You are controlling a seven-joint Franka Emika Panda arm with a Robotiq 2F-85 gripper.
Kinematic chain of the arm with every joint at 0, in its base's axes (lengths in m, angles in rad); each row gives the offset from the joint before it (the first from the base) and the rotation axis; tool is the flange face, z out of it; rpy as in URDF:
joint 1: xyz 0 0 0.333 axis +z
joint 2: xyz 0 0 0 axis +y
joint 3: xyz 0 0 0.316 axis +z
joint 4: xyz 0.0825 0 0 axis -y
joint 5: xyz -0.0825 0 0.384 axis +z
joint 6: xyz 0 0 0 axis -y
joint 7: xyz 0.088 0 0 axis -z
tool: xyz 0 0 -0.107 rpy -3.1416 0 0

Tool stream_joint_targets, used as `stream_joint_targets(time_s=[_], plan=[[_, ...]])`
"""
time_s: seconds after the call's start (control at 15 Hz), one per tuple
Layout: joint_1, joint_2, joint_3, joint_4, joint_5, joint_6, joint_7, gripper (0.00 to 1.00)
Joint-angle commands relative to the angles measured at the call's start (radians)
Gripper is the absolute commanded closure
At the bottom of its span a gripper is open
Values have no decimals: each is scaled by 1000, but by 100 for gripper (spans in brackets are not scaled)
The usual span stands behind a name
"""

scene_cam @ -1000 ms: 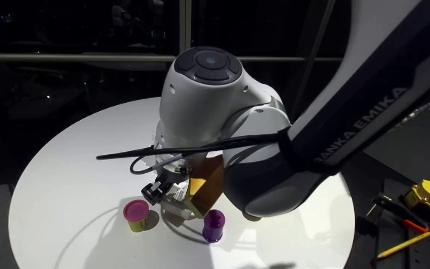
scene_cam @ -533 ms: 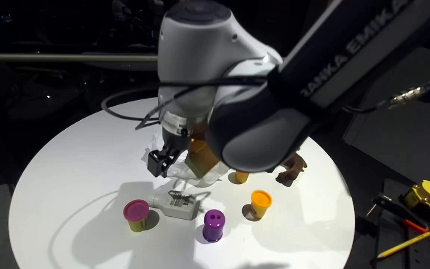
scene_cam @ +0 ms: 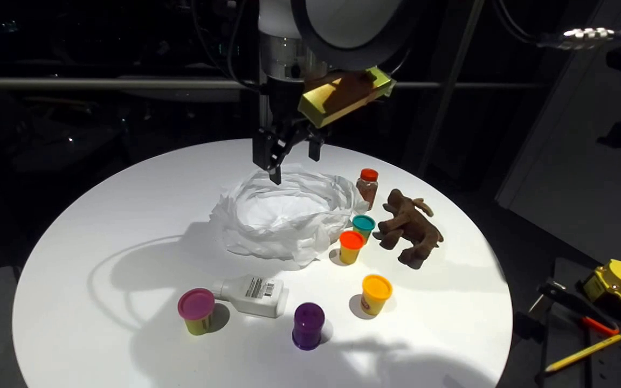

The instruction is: Remove the contents from the bag and put them on the table.

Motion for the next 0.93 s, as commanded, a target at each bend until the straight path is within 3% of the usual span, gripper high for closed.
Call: stream_joint_targets(time_s=[0.0,0.2,0.87], plan=[[-142,32,117,62,79,-91,-138,0],[-193,11,171,40,104,-130,-212,0],[-176,-263,220,-120,23,-261,-153,0]])
